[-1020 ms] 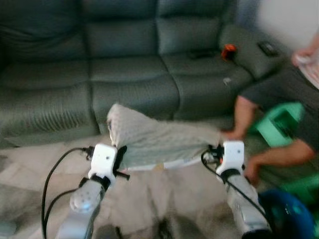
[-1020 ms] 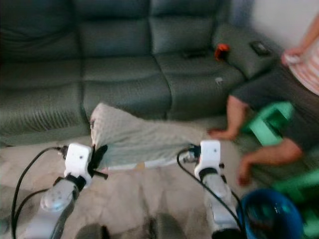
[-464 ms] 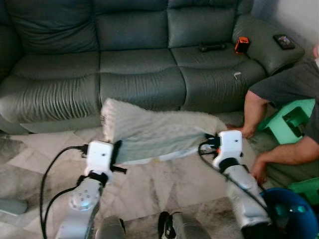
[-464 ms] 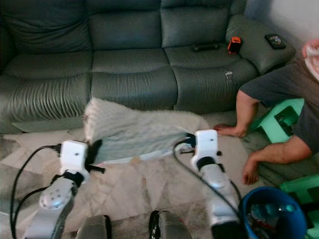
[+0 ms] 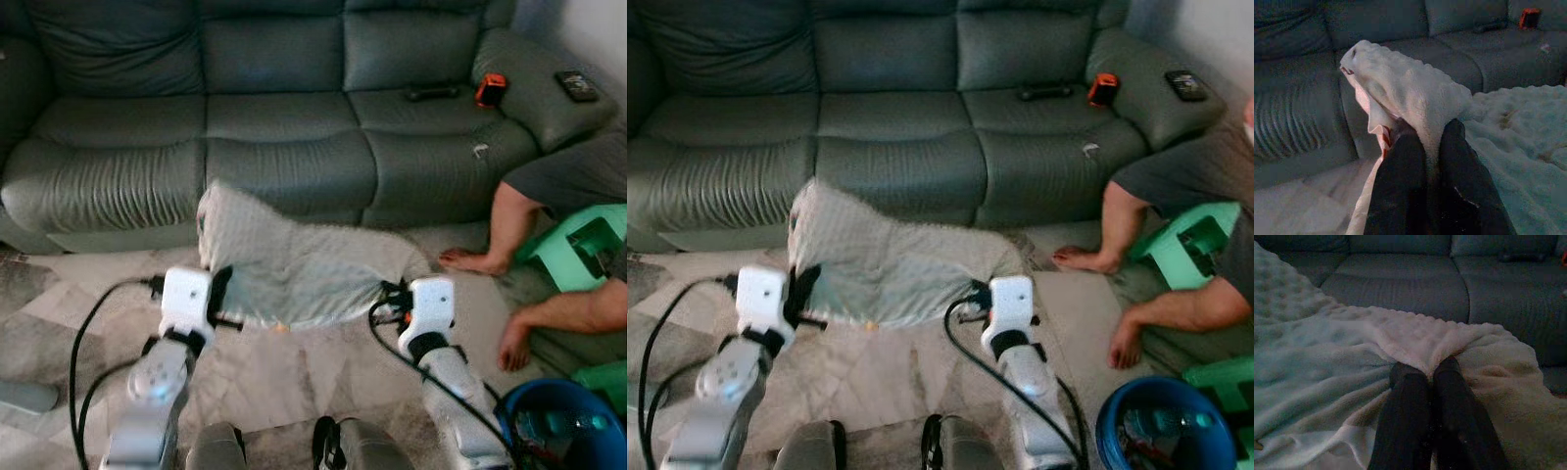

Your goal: Move the pillow to the sofa

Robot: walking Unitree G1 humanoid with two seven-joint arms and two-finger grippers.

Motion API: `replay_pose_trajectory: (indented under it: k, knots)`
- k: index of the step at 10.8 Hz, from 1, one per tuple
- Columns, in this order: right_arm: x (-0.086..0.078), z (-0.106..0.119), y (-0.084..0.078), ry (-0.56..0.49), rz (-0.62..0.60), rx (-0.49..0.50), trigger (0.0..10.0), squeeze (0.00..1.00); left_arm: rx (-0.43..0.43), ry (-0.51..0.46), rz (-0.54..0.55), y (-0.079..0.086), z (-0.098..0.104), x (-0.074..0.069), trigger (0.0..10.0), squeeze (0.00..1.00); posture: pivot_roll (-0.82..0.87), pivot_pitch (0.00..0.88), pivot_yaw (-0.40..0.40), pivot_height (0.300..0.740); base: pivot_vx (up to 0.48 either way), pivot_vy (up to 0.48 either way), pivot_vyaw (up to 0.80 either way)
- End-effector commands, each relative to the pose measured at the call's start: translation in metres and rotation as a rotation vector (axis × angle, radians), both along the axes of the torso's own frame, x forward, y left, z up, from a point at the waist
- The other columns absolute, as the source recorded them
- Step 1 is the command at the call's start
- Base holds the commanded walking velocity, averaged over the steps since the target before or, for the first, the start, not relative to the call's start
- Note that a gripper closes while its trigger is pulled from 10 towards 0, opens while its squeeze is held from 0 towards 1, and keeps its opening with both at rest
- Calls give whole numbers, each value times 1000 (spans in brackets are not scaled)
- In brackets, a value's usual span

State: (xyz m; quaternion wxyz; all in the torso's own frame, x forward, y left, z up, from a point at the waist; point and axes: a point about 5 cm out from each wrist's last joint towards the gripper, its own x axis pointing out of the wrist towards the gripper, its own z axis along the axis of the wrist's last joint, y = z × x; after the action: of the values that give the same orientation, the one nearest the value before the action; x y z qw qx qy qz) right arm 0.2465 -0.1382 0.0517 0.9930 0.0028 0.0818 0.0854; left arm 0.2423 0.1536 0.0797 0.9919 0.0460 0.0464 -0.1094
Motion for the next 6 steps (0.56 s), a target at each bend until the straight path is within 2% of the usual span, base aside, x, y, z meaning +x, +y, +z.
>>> replay_pose_trajectory:
  k: [1,3,5,6]
  knots:
    - [5,7,-1,-32,16,-2,10000,0,-18,-25,-33,-6,5,5,10000,0,-41,132,-63,740,277,0,0]
    - [13,11,-7,-38,-5,-4,10000,0,-29,-25,-22,-6,5,5,10000,0,-40,134,-64,740,274,0,0]
    - [16,11,-5,-37,-1,-2,10000,0,-48,-2,-52,-16,-1,-3,10000,0,-41,136,-65,740,274,0,0]
    - [17,11,-4,-36,7,-2,10000,0,-51,-1,-52,-16,-1,-2,10000,0,-41,136,-67,740,274,0,0]
